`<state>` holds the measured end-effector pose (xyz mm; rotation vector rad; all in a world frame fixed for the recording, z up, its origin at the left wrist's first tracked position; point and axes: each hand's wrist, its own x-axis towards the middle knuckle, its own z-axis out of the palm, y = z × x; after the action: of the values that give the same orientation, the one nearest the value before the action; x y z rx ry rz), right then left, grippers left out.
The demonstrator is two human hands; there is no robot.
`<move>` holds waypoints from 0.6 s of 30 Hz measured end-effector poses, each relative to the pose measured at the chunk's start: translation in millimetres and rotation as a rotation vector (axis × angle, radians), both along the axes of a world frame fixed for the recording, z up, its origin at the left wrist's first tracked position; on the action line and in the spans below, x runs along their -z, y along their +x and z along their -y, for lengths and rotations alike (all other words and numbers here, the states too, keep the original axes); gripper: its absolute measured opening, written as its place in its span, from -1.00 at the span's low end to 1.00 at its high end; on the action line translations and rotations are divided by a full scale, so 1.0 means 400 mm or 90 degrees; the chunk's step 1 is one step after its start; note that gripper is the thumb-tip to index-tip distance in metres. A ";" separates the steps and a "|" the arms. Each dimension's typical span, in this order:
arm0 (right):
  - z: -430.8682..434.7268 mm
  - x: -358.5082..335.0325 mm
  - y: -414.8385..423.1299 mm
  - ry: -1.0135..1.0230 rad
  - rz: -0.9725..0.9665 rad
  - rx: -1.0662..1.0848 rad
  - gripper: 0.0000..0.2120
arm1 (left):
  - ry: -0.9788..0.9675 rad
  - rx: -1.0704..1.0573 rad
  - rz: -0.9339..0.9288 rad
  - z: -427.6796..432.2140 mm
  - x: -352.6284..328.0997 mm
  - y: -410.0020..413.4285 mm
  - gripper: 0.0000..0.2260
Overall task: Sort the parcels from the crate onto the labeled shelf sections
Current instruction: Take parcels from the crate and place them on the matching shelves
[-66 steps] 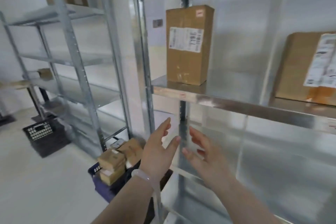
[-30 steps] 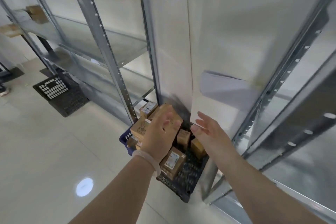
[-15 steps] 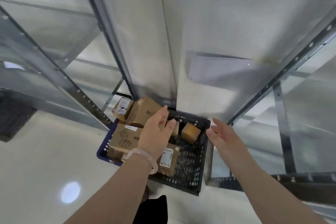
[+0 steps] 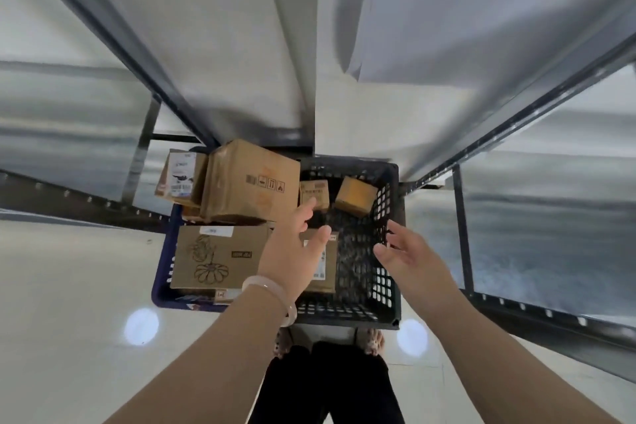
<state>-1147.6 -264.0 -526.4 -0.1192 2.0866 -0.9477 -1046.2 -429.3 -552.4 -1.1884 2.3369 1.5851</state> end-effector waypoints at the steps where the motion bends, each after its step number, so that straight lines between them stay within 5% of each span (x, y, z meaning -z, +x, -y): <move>1: 0.005 0.054 -0.004 0.012 0.013 0.000 -0.45 | 0.007 0.007 0.020 -0.002 0.054 0.000 -0.52; 18: 0.048 1.087 0.000 0.225 0.169 -0.060 -0.51 | 0.131 -0.083 0.330 -0.055 1.078 -0.032 -0.57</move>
<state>-1147.8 -283.1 -961.1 0.0878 1.9469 -0.4983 -1059.1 -407.2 -983.6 -1.5035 1.7632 1.3054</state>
